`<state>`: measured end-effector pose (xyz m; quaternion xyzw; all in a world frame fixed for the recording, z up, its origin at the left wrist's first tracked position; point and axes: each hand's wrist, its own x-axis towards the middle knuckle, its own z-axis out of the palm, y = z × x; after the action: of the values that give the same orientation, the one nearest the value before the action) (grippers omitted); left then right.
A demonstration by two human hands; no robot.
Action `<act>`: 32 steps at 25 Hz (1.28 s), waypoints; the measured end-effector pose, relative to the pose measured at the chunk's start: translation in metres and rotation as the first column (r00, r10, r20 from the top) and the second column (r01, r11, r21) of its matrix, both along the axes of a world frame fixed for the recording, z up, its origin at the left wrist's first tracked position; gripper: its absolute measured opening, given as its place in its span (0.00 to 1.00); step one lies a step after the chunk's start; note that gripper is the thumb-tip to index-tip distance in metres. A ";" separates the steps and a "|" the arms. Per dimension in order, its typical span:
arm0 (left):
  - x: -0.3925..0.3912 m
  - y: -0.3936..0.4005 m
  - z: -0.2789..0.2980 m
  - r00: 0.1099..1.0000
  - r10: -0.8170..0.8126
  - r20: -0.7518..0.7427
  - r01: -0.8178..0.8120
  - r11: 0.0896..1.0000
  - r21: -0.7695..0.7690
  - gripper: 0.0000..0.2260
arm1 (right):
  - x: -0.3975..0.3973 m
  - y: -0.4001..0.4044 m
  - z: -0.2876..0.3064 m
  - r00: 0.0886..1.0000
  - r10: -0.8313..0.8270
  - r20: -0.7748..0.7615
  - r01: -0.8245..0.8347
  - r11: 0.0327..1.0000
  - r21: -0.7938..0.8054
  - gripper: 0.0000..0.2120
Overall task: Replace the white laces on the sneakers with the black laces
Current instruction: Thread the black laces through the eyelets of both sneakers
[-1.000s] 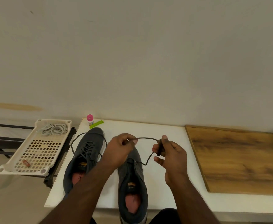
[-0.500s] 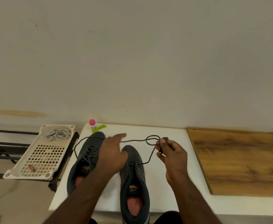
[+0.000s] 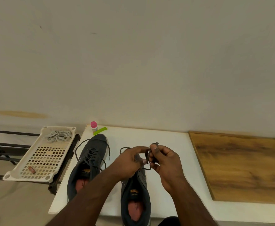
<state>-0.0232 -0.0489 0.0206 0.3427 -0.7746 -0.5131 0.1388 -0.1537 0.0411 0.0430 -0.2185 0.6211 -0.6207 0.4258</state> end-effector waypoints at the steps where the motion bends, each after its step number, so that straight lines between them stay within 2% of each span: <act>1: -0.001 0.001 0.001 1.000 0.001 -0.031 0.001 0.999 0.051 0.10 | 0.002 -0.001 0.001 1.000 0.002 0.002 -0.002 1.000 -0.002 0.10; 3: 0.001 0.002 0.006 0.999 0.029 -0.043 -0.023 0.992 0.124 0.05 | -0.001 -0.002 0.001 1.000 -0.011 -0.018 0.011 1.000 0.010 0.10; 7: 0.011 -0.009 0.013 0.996 0.089 0.010 -0.088 0.953 0.291 0.11 | -0.013 -0.001 -0.001 0.999 -0.044 0.001 0.044 0.999 0.028 0.09; 9: 0.011 -0.009 0.015 0.999 0.045 -0.020 -0.033 0.906 0.423 0.13 | -0.014 -0.001 -0.003 0.998 -0.046 0.047 0.045 0.999 0.025 0.09; 11: 0.011 -0.007 0.016 0.999 -0.023 -0.042 0.040 0.893 0.449 0.13 | -0.013 -0.002 -0.005 0.995 -0.059 0.078 0.057 0.998 0.021 0.10; 13: 0.016 -0.012 0.018 1.000 -0.003 0.004 0.001 0.934 0.356 0.11 | -0.017 -0.002 -0.007 0.987 -0.141 0.081 0.139 0.990 0.026 0.11; 15: 0.021 -0.024 0.020 0.984 0.175 0.043 -0.180 0.957 0.227 0.10 | -0.028 0.000 -0.012 0.961 -0.266 0.070 0.264 0.964 0.033 0.11; 17: 0.023 -0.040 0.021 0.889 0.456 -0.038 -0.438 0.872 0.216 0.10 | -0.036 0.002 -0.020 0.937 -0.348 -0.015 0.348 0.935 0.064 0.11; 19: 0.018 -0.049 0.023 0.775 0.606 -0.181 -0.543 0.784 0.301 0.08 | -0.039 0.003 -0.029 0.926 -0.359 -0.120 0.370 0.925 0.088 0.08; 20: 0.013 -0.051 0.023 0.765 0.609 -0.210 -0.547 0.786 0.287 0.09 | -0.039 0.002 -0.033 0.925 -0.350 -0.147 0.365 0.926 0.095 0.07; 21: 0.010 -0.050 0.022 0.791 0.580 -0.193 -0.541 0.811 0.222 0.12 | -0.039 0.003 -0.037 0.931 -0.331 -0.155 0.349 0.931 0.107 0.05; 24: 0.007 -0.044 0.011 0.875 0.483 0.017 -0.482 0.875 -0.055 0.20 | -0.040 0.008 -0.051 0.961 -0.225 -0.160 0.253 0.950 0.184 0.04; 29: 0.007 -0.027 -0.021 0.898 0.423 0.118 -0.413 0.905 -0.099 0.23 | -0.033 0.015 -0.087 0.984 -0.084 -0.160 0.139 0.917 0.375 0.08; 32: -0.001 -0.019 -0.033 0.930 0.302 0.207 -0.257 0.941 -0.220 0.20 | -0.034 0.014 -0.107 0.947 -0.038 -0.319 0.174 0.896 0.409 0.11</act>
<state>-0.0238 -0.0683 -0.0121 0.4942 -0.7738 -0.3674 0.1487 -0.1878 0.0555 -0.0638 -0.1767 0.8118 -0.4492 0.3285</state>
